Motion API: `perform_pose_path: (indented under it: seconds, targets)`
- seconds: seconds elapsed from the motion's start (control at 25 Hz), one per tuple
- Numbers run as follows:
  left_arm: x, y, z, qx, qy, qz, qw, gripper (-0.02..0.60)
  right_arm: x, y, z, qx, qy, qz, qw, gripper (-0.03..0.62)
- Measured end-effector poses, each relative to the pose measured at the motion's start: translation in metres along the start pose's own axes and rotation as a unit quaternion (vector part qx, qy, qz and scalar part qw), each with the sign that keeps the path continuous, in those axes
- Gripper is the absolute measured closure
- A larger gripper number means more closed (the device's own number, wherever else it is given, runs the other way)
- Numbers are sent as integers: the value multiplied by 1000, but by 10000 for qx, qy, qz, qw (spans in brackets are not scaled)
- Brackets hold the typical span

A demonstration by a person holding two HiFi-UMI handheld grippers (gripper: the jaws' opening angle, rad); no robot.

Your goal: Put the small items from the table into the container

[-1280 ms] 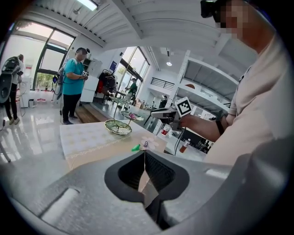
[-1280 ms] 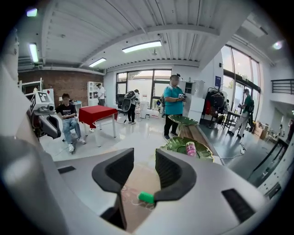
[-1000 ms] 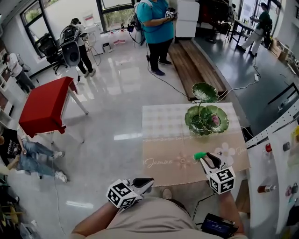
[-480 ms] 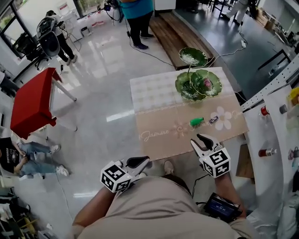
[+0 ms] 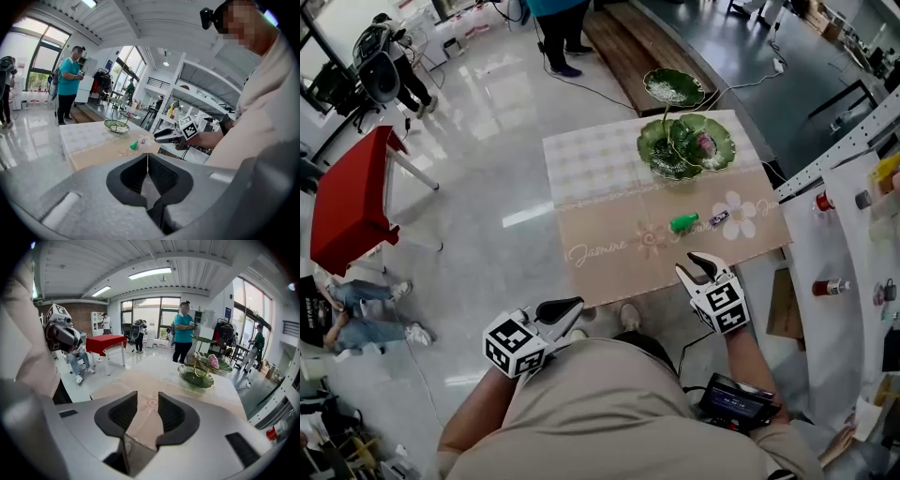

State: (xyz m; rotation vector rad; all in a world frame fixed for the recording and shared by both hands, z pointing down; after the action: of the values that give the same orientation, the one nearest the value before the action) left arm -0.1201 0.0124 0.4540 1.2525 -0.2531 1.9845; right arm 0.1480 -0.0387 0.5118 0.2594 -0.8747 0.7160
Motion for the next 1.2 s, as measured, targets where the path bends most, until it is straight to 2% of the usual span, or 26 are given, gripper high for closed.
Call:
perform_pose_path:
  seconds: [0.28,0.6,0.76,1.0,1.12,1.2]
  targets:
    - [-8,1,17,-287,-130,-190,9993,571,19,-52,24,-104,485,-632,9968,430]
    - [-19,-2,39,-750,-156,-477,9959,571,34,-115,59,-470,1134,-1706,9777,387]
    - [-19,-7,45,-990,-91,-638,9930,571,51,-136,85,-808,1508,-2104,9625,367]
    - [-21,-11,51,-1298,-96,-865,9877,571,72,-153,121,-1369,2048,-2764,9289,353]
    - [-20,-14,52,-1433,-77,-941,9852,571,82,-157,135,-1641,2317,-2905,9138,352]
    - [-20,-16,52,-1495,-71,-974,9839,571,88,-160,140,-1769,2451,-2907,9078,352]
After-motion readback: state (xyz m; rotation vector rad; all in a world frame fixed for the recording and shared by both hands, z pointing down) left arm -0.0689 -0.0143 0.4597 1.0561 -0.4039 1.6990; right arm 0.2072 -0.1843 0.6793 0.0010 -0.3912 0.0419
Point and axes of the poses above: the fingertips, and each gripper's own axes: z forward along the fingers, y to its left, x out of its underside, the point moved 4 cm from there along -z, backward along the fingers, and after that the axes turned 15 degrees about -x, right-handed, at the moved point
